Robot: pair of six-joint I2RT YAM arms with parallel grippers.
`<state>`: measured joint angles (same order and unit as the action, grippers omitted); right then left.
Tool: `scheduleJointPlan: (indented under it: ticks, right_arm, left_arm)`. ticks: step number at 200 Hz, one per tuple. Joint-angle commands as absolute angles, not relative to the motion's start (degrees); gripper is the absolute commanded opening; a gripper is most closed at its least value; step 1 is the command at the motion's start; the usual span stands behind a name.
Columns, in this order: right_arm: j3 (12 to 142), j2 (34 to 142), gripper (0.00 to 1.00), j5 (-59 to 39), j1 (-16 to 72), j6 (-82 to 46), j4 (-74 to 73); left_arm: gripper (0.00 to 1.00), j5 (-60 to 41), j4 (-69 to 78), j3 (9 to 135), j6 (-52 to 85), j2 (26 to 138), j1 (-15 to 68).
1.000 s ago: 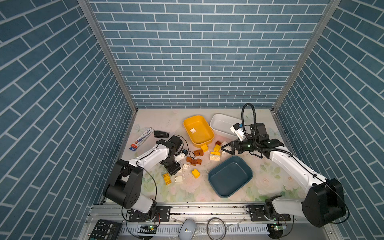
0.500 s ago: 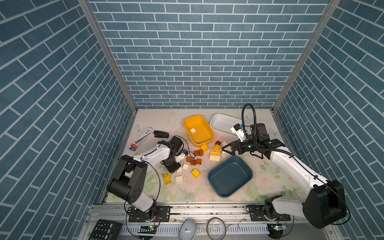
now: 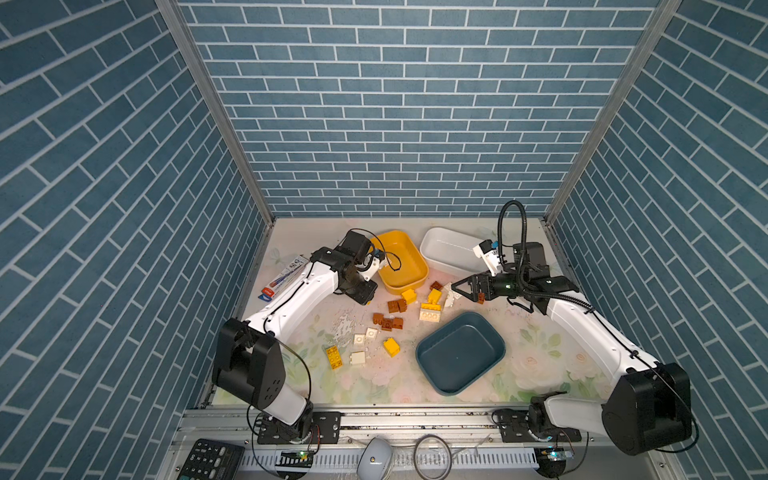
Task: Sort the legos into containers by color
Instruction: 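Carry the yellow brick with the left gripper and drop it into the white tub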
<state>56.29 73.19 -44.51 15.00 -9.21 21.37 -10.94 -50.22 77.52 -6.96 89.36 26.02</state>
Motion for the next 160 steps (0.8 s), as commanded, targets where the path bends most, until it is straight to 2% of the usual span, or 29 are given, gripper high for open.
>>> scheduleJointPlan:
  ticks: [1, 74, 160]
  right_arm:
    - [59.04, 73.47, 0.99, -46.25, 13.43, -9.41, 20.05]
    - [60.45, 74.05, 0.99, -42.07, 11.11, -8.40, 21.00]
    - [60.83, 74.14, 0.99, -39.85, 10.28, -7.87, 22.19]
  left_arm:
    - [0.23, -15.16, -45.55, 81.65, 2.49, 92.72, 28.08]
    - [0.24, -18.88, -26.10, 93.80, 12.97, 108.99, 32.29]
    - [0.25, -13.57, -13.26, 109.13, 13.58, 127.18, 33.05]
